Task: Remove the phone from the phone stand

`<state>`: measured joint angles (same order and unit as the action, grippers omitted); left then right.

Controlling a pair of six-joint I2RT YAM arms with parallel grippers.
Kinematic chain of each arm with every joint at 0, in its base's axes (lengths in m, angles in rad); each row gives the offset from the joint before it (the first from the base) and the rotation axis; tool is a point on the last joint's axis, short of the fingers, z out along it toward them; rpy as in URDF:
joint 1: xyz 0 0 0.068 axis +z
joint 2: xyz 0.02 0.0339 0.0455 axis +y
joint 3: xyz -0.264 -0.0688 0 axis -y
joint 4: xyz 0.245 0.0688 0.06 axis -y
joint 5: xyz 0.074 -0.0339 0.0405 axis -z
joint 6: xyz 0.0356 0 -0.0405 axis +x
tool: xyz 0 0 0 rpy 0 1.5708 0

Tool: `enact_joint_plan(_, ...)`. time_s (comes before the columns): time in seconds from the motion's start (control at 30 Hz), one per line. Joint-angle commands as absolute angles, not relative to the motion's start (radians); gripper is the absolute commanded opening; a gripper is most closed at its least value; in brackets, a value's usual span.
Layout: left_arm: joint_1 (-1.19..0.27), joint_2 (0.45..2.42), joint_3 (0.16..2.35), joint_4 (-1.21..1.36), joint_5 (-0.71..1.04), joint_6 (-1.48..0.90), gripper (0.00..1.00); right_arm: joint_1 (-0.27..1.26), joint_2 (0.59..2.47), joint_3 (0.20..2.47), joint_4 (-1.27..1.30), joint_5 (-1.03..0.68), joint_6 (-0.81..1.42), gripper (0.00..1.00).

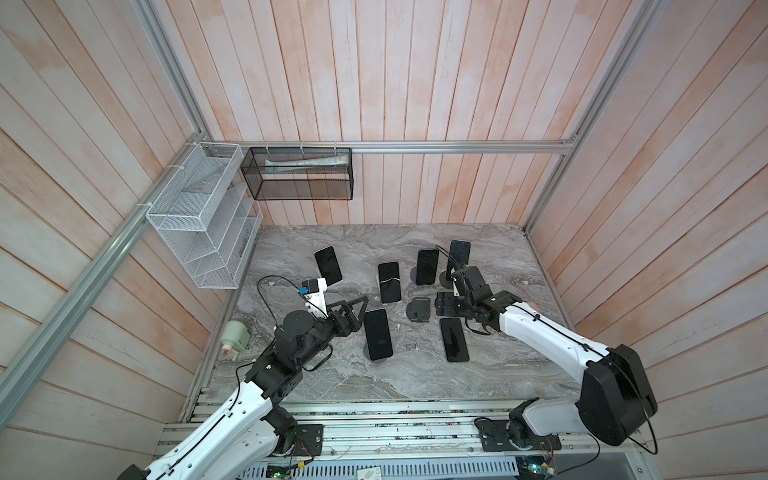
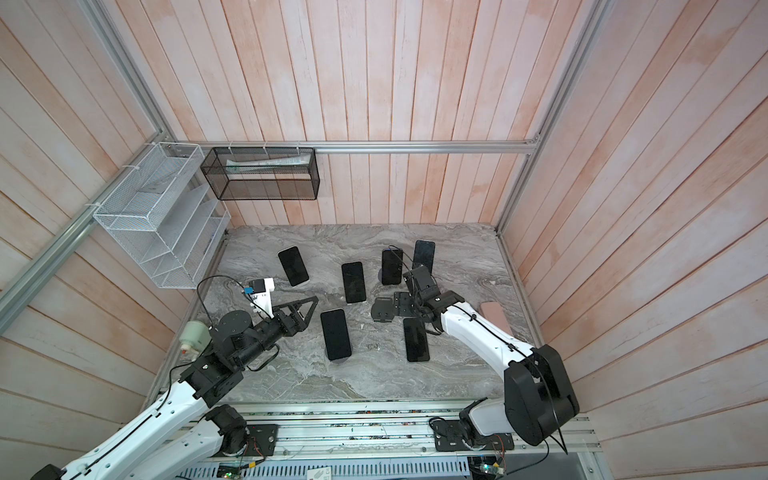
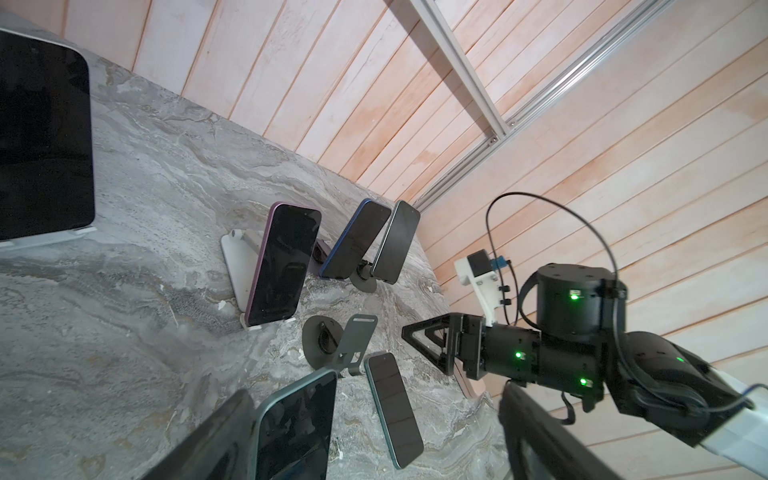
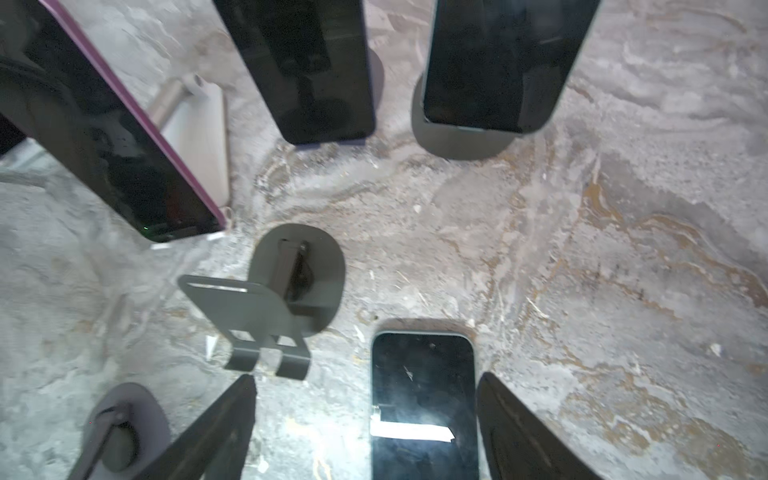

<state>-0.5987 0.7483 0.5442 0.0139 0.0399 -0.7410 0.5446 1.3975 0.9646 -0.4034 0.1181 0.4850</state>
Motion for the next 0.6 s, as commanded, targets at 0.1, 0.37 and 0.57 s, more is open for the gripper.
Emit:
enact_joint_plan(0.1, -0.602, 0.762, 0.591, -0.085, 0.0, -0.753, 0.97, 0.6, 1.496, 1.061, -0.343, 0.149, 0.541, 0.88)
enact_joint_plan(0.37, -0.602, 0.699, 0.553, -0.094, -0.041, -0.762, 0.97, 0.647, 1.63, 1.121, -0.317, 0.206, 0.562, 0.89)
enact_joint_plan(0.57, -0.601, 0.695, 0.549, -0.089, -0.036, -0.777, 0.97, 0.655, 1.662, 1.075, -0.229, 0.218, 0.602, 0.88)
